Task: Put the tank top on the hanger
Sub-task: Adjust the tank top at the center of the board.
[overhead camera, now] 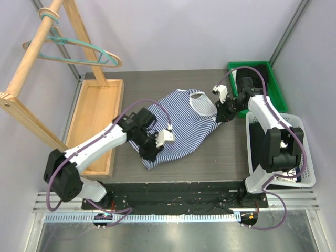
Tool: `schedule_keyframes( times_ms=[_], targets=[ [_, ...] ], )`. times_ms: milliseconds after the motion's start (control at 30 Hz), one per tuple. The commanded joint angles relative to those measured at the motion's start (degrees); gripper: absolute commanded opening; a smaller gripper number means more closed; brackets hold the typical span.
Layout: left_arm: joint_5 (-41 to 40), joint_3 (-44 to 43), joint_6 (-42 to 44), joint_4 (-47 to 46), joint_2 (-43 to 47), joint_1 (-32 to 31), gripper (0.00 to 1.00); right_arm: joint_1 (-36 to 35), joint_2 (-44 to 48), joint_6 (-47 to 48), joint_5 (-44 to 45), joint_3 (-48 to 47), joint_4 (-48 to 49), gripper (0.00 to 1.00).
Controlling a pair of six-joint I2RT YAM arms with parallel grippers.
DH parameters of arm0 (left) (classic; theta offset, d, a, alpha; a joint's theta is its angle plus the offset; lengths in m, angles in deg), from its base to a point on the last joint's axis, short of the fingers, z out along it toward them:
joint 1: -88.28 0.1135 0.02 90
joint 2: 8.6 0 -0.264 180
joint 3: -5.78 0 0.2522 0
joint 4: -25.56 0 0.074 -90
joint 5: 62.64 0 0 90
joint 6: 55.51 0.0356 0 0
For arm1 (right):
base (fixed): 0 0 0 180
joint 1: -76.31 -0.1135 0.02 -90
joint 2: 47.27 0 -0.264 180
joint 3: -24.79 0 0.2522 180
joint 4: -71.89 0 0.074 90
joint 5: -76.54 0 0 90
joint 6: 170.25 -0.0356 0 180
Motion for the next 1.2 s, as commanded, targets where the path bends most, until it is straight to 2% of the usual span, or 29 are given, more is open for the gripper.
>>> schedule_keyframes(
  times_ms=[0,33,67,133,167,267,300,500,767,967,1167],
  targets=[
    [7.2,-0.4,1.5,-4.4,-3.2,-3.7,0.46,0.3,0.9,1.9,3.5,-0.6,1.0,0.3],
    [7.8,-1.2,2.0,-3.8,-4.1,-3.7,0.52,0.3,0.8,1.1,4.1,-0.8,1.1,0.37],
    [8.7,-3.4,3.0,-2.6,-5.3,-3.7,0.63,0.3,1.0,0.2,4.7,-0.7,2.0,0.49],
    [8.8,-5.4,3.3,-1.6,-6.0,-3.7,0.78,0.3,1.9,-2.6,7.3,-0.6,3.1,0.57],
    [8.4,-6.2,3.7,-1.6,-5.9,-3.6,0.88,0.3,2.3,-3.4,8.4,-0.5,4.2,0.64],
    [6.3,-7.3,3.8,-4.9,-4.5,-3.2,1.0,0.3,4.8,-7.5,12.5,-0.2,6.8,0.71],
    [3.3,-7.0,1.8,-6.5,-3.5,-3.0,1.0,0.3,5.5,-9.2,13.7,-0.2,7.4,0.75],
    [-8.0,-9.6,-3.1,-15.8,-5.3,1.6,1.0,0.4,10.9,-15.1,8.9,2.2,7.2,0.76],
    [-20.8,-17.1,-5.3,-21.9,-20.1,6.6,1.0,-0.3,12.3,-12.9,3.8,9.1,3.4,0.74],
    [-22.5,-21.3,-6.2,-24.0,-29.6,8.4,1.0,-1.0,9.9,-16.3,5.6,12.9,6.5,0.72],
    [-23.2,-23.6,-6.9,-25.0,-34.8,8.5,1.0,-2.1,4.2,-21.0,6.7,11.5,8.8,0.7]
  ],
)
